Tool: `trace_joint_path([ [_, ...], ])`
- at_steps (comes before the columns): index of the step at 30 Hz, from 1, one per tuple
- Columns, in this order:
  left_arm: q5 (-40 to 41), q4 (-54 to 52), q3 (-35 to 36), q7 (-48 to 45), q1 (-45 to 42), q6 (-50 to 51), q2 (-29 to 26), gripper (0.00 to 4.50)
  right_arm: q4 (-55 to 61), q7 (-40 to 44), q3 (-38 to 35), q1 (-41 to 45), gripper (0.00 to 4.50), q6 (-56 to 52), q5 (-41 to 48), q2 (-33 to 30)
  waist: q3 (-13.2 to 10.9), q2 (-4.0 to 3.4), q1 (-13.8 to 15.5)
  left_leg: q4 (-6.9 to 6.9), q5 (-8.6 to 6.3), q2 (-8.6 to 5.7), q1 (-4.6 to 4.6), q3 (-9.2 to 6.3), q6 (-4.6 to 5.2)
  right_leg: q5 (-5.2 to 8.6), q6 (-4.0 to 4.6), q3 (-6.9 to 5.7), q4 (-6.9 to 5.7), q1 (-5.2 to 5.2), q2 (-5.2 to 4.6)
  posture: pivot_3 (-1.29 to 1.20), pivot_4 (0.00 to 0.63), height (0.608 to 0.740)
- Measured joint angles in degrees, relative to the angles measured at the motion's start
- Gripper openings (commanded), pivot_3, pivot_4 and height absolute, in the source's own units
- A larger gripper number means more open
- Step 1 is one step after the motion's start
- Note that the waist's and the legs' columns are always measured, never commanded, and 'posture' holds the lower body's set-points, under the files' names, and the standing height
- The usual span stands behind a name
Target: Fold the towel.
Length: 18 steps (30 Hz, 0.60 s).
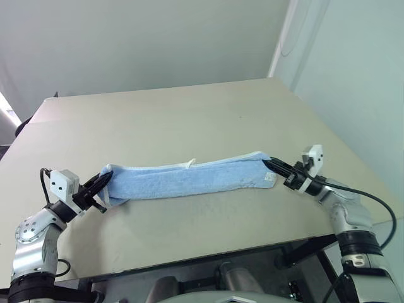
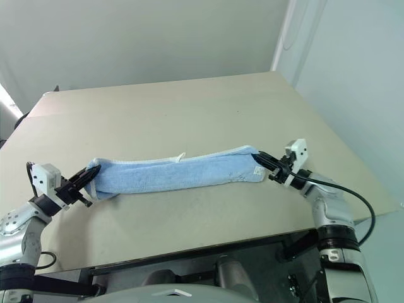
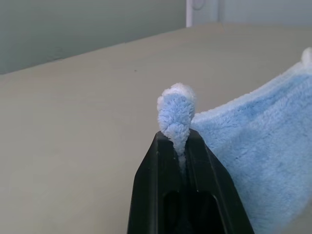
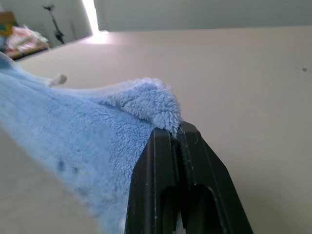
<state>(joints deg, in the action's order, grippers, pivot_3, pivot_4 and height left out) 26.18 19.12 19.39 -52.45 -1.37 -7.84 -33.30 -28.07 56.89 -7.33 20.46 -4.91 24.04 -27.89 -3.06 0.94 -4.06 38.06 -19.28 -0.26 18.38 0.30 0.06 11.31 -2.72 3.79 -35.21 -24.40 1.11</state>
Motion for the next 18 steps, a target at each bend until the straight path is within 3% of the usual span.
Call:
trace_joint_path([
  [3,-1.37,2.65,-1.00,-0.02,-1.19,0.33,-0.01,0.02,-6.81,-1.88,1.94,3.30,0.00,2.20,-3.92,1.04,0.00,0.00,0.05,0.01,0.00,-0.01,-0.01,0.06,0.00,-0.01,0.01,0.08,0.00,0.00,-0.03,0.00,0.000,0.740],
  [5,-1.71,3.48,-1.20,-0.02,-1.61,1.14,-0.01,0.50,-9.93,-2.37,2.20,4.97,0.00,3.58,-5.34,1.94,0.01,0.01,0.05,0.01,0.00,-0.01,-0.01,0.07,0.00,-0.06,-0.06,0.11,0.00,-0.01,-0.04,0.00,0.000,0.740],
  [6,-1.71,3.69,-1.24,-0.07,-1.76,1.42,0.00,0.70,-10.96,-2.57,2.23,5.52,0.23,4.22,-5.66,2.26,0.01,0.01,0.05,0.01,0.00,-0.01,-0.01,0.07,0.00,-0.08,-0.10,0.13,0.00,-0.01,-0.05,0.00,0.000,0.740],
  [8,-1.67,4.32,-1.16,-0.58,-1.89,2.29,-0.01,1.34,-13.75,-3.52,2.11,7.05,0.73,5.40,-6.25,2.85,0.01,0.01,0.04,0.01,0.00,-0.01,-0.01,0.07,0.00,-0.10,-0.12,0.14,0.00,-0.01,-0.06,0.00,0.000,0.740],
  [16,-0.60,5.47,-0.20,-0.87,-2.90,3.47,0.28,4.22,-16.71,-3.36,1.22,8.89,3.56,5.46,-6.27,4.38,0.02,0.01,0.04,0.01,0.00,-0.01,-0.01,0.04,0.00,-0.12,-0.15,0.16,-0.06,-0.01,-0.07,0.00,0.000,0.740],
  [17,-0.57,5.47,0.11,-0.23,-2.94,3.43,0.29,4.50,-15.95,-3.69,0.98,8.90,4.00,4.57,-5.92,4.38,0.02,0.01,0.05,0.01,0.00,-0.01,-0.01,0.04,0.00,-0.12,-0.15,0.16,-0.06,-0.01,-0.09,0.00,0.000,0.740],
  [18,-0.63,5.50,0.53,0.65,-3.12,3.26,0.33,4.50,-15.16,-4.07,0.51,8.96,4.30,3.65,-5.59,4.36,0.02,0.01,0.05,0.01,0.00,-0.01,-0.01,0.04,0.00,-0.12,-0.15,0.16,-0.07,-0.01,-0.09,0.00,0.000,0.740],
])
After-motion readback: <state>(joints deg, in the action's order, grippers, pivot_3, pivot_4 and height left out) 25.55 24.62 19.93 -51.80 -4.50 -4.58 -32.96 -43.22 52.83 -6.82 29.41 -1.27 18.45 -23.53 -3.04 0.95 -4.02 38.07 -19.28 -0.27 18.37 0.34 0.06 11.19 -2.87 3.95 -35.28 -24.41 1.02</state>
